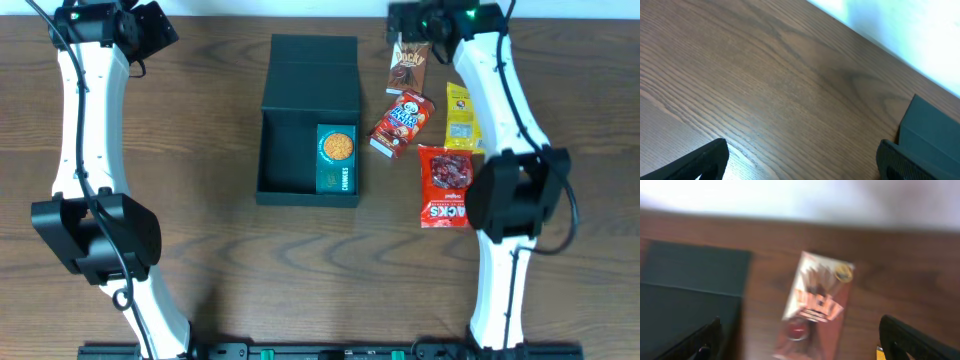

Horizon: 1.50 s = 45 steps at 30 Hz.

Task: Pack container
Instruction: 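Grasp the brown Pocky box with the right gripper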

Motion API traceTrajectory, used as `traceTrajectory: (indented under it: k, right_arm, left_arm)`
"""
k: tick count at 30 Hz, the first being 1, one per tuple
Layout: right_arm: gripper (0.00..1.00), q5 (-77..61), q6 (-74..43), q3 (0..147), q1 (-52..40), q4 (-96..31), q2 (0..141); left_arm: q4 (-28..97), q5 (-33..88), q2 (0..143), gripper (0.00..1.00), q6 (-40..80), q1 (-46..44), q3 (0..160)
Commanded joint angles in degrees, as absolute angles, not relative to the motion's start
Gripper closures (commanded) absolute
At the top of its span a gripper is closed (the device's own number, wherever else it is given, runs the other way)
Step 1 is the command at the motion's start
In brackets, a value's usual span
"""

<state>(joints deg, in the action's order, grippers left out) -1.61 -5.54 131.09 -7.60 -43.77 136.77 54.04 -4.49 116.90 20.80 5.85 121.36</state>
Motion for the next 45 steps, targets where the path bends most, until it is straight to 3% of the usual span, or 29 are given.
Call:
traceTrajectory:
  k: [1,12,21,31,33,38,45]
  right_arm:
    - [0.01,-1.6,-5.5,130.7,-8.1,-43.4,139.4]
    - [0.01,6.0,-6.1,130.7,-8.3,-43.7,145.4]
    - [0.01,6.2,-23.7,130.7,-8.8,-44.2,147.7]
    - [0.01,4.6,-25.9,130.7,-9.8,-43.7,149.9]
    - [0.04,3.5,-25.9,130.7,-9.8,-43.7,150.1]
    - [0.27,3.6,-25.9,130.8,-9.8,-43.1,150.1]
    - [0.34,3.6,-23.1,133.1,-9.8,-44.0,150.0]
  left_arm:
    - [54.4,-4.5,116.9,0.04,20.8,6.1,121.3]
    - [55.3,-4.5,116.9,0.05,20.8,6.1,121.3]
    - [55.5,-4.5,116.9,0.05,20.8,6.1,121.3]
    - [55.5,-4.5,116.9,0.05,20.8,6.1,121.3]
    - [55.5,-4.5,116.9,0.05,20.8,6.1,121.3]
    - [55.5,-4.7,116.9,0.05,20.8,6.1,121.3]
    - [55.5,-4.9,116.9,0.04,20.8,6.1,121.3]
